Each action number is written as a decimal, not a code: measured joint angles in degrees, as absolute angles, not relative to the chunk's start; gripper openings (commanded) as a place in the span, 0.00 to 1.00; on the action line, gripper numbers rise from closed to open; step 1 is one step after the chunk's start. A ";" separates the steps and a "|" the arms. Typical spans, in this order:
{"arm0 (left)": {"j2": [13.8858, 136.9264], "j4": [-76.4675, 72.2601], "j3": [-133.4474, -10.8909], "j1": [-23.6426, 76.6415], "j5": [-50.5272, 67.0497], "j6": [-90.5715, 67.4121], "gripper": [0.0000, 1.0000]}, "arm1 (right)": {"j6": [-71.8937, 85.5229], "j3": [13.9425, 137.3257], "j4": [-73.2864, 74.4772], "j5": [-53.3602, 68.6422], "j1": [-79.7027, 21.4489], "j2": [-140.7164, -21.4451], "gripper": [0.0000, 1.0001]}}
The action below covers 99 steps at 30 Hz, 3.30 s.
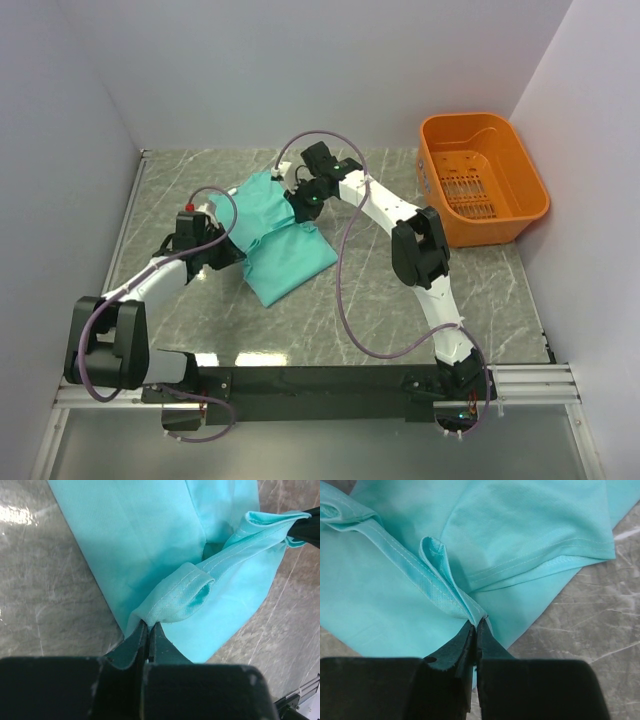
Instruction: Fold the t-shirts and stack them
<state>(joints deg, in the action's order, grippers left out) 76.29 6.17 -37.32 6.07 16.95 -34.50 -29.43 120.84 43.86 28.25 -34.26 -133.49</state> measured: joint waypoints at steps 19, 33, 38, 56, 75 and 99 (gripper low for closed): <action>83.53 4.93 -42.11 5.80 15.40 -34.04 0.01 | -22.98 120.81 38.59 22.26 -34.26 -135.31 0.02; 84.09 5.89 -44.93 5.21 12.05 -32.99 0.77 | -15.57 122.96 32.12 15.75 -34.28 -136.33 0.55; 77.71 9.32 -49.41 4.89 6.70 -30.26 0.78 | -14.06 117.51 28.80 15.25 -33.12 -131.92 0.62; 54.61 15.00 -37.74 28.95 10.59 -4.40 0.80 | -78.41 77.80 42.76 40.05 -25.41 -104.60 0.69; 75.05 16.97 -38.63 38.74 -2.44 9.87 0.68 | -81.87 75.44 41.10 45.89 -22.24 -100.71 0.66; 81.34 16.69 -39.81 41.34 -5.17 9.41 0.01 | -85.14 80.84 40.25 33.95 -28.77 -111.61 0.65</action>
